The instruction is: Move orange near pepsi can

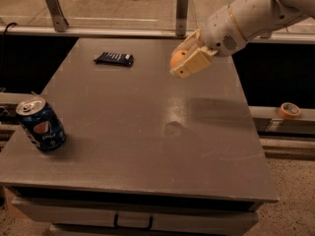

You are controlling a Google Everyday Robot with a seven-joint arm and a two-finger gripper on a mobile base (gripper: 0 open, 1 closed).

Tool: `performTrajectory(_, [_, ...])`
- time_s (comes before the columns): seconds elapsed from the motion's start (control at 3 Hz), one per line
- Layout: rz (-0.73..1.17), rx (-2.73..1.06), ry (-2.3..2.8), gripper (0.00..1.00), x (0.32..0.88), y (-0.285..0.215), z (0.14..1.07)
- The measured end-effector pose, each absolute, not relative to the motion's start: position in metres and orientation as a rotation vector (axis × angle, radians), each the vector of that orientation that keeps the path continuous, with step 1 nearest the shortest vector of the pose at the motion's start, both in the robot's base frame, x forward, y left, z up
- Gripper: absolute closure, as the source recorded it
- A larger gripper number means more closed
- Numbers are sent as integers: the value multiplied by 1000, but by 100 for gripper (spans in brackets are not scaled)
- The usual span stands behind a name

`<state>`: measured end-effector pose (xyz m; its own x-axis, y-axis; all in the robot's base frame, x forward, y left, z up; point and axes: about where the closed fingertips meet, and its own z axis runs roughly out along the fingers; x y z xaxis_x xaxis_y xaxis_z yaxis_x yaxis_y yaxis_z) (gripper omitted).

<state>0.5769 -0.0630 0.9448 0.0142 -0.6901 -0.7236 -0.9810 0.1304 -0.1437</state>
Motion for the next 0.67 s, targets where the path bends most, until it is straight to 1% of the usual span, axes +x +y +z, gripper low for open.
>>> performTrajectory(0.67, [737,-1763,1561,100,543,43,939])
